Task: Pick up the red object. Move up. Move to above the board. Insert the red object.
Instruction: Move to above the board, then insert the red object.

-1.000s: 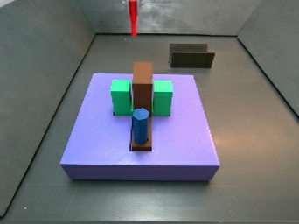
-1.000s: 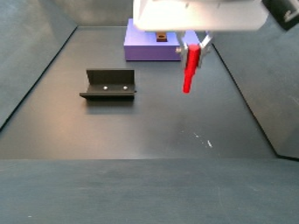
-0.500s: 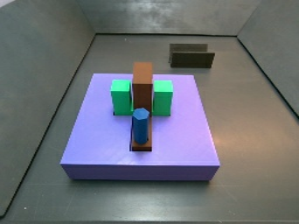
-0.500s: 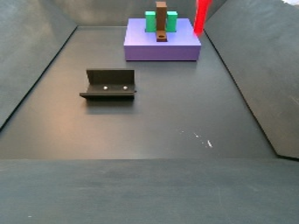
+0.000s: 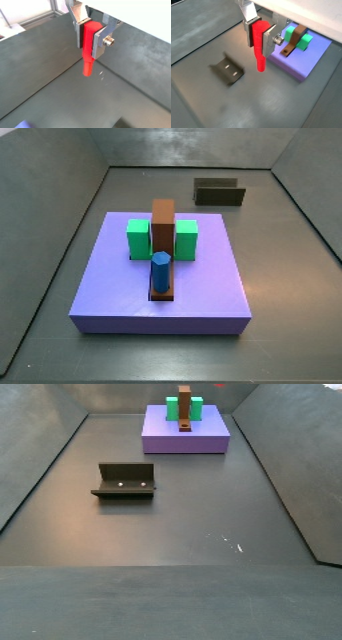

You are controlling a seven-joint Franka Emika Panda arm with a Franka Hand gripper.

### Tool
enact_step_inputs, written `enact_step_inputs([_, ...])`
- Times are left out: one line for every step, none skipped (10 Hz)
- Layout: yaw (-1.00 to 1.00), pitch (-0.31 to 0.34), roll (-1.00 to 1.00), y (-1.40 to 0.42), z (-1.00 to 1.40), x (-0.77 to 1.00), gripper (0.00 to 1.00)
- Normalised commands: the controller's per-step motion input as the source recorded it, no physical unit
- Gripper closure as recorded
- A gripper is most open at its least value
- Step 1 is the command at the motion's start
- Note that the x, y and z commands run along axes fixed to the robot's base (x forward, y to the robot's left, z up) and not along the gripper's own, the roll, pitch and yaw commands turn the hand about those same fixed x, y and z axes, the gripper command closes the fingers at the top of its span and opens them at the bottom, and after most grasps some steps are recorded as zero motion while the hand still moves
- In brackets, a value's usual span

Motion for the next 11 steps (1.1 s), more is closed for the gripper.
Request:
enact_step_inputs([-0.03,0.155,-0.06,-1.4,0.17,0.18,1.0])
enact_step_inputs([-0.01,0.132,-0.03,-1.4,0.17,0.19,1.0])
enact_step_inputs([0.0,0.124,0.0,-1.4,0.17,0.2,1.0])
enact_step_inputs([0.0,0.128,-0.03,-1.4,0.18,0.22,1.0])
enact_step_inputs([0.0,0.137,0.0,-1.4,0.18,0.23,1.0])
enact_step_inputs([0.01,0.142,0.0,-1.4,0.18,0.26,1.0])
enact_step_inputs([0.01,0.141,0.0,-1.4,0.19,0.3,1.0])
enact_step_inputs([0.01,0.144,0.02,-0.75,0.11,0.19,1.0])
enact_step_inputs([0.01,0.128,0.02,-0.39,0.07,0.14,1.0])
enact_step_inputs([0.01,0.095,0.02,-0.23,0.04,0.1,1.0])
enact_step_inputs([-0.12,0.0,0.05,0.38,-0.37,0.03,1.0])
